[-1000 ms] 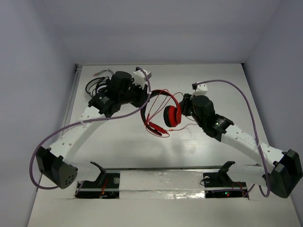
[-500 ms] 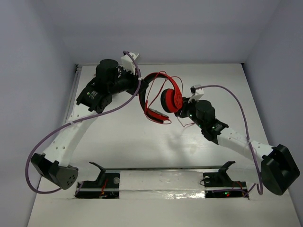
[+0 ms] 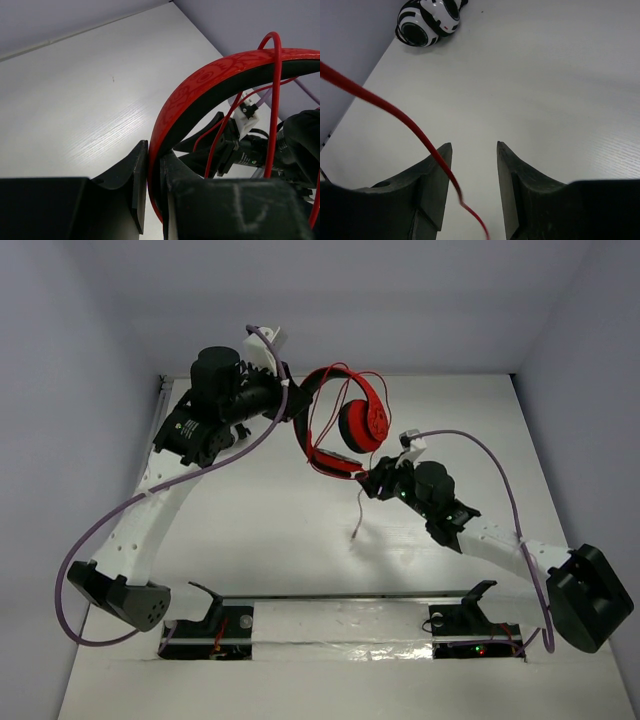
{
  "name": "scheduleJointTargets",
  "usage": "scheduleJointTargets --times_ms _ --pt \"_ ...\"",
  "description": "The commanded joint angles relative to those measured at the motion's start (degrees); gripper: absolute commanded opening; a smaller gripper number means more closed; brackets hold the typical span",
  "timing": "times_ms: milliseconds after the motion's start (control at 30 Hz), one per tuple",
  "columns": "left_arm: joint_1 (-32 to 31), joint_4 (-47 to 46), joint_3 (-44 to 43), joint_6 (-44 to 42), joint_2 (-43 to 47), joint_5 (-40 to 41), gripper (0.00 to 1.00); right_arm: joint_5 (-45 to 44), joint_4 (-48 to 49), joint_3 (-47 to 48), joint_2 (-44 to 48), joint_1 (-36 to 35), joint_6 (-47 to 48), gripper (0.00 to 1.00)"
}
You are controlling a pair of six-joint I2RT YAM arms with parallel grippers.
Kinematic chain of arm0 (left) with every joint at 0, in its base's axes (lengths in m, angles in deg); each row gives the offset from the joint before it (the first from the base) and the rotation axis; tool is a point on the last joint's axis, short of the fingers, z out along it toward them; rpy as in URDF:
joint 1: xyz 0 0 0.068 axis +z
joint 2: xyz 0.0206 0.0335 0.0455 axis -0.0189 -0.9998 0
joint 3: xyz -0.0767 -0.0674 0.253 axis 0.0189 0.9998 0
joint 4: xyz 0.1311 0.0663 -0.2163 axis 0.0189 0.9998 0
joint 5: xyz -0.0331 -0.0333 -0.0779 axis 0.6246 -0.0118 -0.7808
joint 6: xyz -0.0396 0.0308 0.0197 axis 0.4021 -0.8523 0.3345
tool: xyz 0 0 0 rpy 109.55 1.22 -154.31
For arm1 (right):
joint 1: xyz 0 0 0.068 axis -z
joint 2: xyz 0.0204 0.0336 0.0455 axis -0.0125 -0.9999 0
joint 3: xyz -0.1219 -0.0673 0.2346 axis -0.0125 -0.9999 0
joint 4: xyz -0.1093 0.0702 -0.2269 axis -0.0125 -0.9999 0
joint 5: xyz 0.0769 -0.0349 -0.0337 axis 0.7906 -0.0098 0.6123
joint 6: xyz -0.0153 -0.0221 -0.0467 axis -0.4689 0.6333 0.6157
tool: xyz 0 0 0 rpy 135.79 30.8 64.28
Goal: Wrap the headphones
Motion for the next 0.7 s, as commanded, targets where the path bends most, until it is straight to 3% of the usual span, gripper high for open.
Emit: scheduleJointTargets --times_ms 0,467,667 --pt "0.9 -5.16 -3.97 4.28 0.86 -2.29 0.0 1.9 4.97 -1.0 -0.19 0.26 -0.67 0.48" --pt "1.43 -6.39 -4.15 6.13 1.03 -4.13 0.0 2.96 8.22 -0.21 -5.37 0.79 -1.55 0.49" --pt "1.43 -6.3 -4.94 6.75 1.04 -4.75 0.0 -2.99 7.18 0.76 -6.26 0.79 0.03 0.49"
